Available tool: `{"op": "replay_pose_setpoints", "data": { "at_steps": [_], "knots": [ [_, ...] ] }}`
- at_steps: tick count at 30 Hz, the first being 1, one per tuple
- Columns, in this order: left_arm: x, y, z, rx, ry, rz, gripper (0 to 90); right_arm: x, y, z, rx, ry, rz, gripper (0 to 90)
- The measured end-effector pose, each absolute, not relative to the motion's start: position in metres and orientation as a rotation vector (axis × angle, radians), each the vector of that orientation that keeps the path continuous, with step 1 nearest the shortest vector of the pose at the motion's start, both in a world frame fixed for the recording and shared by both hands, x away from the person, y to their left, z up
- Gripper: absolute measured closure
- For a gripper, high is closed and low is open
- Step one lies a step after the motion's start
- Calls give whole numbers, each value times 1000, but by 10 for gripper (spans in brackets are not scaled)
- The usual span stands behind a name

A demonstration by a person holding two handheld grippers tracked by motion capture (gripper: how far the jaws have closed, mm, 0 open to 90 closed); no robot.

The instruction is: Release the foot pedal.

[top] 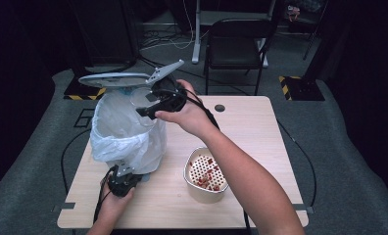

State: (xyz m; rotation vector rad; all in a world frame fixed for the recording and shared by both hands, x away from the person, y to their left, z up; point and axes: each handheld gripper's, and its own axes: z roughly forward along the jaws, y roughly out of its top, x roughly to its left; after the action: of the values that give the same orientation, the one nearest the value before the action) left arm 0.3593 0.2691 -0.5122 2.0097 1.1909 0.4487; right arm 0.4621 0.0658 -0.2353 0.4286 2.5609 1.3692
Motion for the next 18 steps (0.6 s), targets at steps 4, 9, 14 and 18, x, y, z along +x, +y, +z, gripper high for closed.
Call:
{"op": "replay_pose_setpoints", "data": {
  "at_steps": [4, 9, 14, 18],
  "knots": [
    [359, 269, -513, 2011, 1194, 456, 900, 464, 73, -238, 426, 2565, 1364, 425],
    [359, 270, -511, 2028, 1191, 443, 900, 467, 87, -247, 418, 2572, 1352, 424],
    [359, 270, -511, 2016, 1183, 447, 900, 470, 96, -252, 410, 2582, 1351, 420],
    [359, 270, -512, 2005, 1189, 440, 900, 473, 105, -257, 418, 2588, 1351, 390]
  ]
}}
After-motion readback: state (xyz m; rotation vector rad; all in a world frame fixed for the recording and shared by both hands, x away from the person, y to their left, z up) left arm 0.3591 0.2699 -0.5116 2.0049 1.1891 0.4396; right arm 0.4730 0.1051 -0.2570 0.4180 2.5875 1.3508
